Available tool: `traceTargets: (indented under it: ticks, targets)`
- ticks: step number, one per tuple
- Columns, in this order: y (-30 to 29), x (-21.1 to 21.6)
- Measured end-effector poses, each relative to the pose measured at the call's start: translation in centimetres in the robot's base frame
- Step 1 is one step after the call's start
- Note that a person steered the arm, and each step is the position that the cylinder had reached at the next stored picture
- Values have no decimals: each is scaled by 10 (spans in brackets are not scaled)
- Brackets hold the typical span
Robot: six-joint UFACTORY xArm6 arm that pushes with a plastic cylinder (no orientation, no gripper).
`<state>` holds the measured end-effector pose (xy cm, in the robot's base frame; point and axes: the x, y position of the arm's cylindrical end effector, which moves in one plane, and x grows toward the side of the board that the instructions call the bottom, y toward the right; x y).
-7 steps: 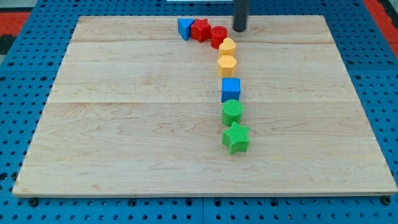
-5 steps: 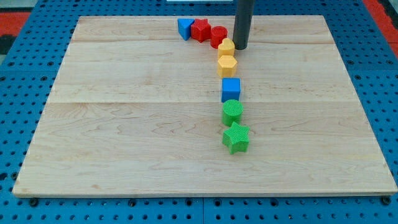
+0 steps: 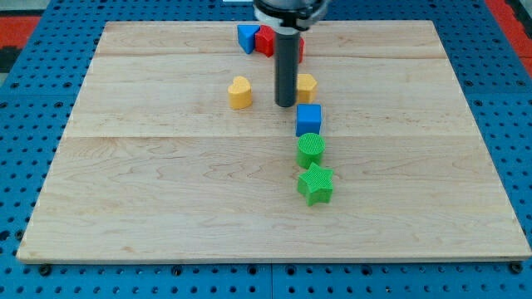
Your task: Push blue cube towards group of blocks
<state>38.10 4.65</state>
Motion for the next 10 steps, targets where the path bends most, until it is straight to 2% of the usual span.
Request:
traceTargets:
  ticks: [1, 2, 3, 5, 9, 10]
  targets:
    - [57, 11]
    - [70, 53]
    - [40, 71]
    - [-7, 67]
    - [-7, 55]
    - [46, 65]
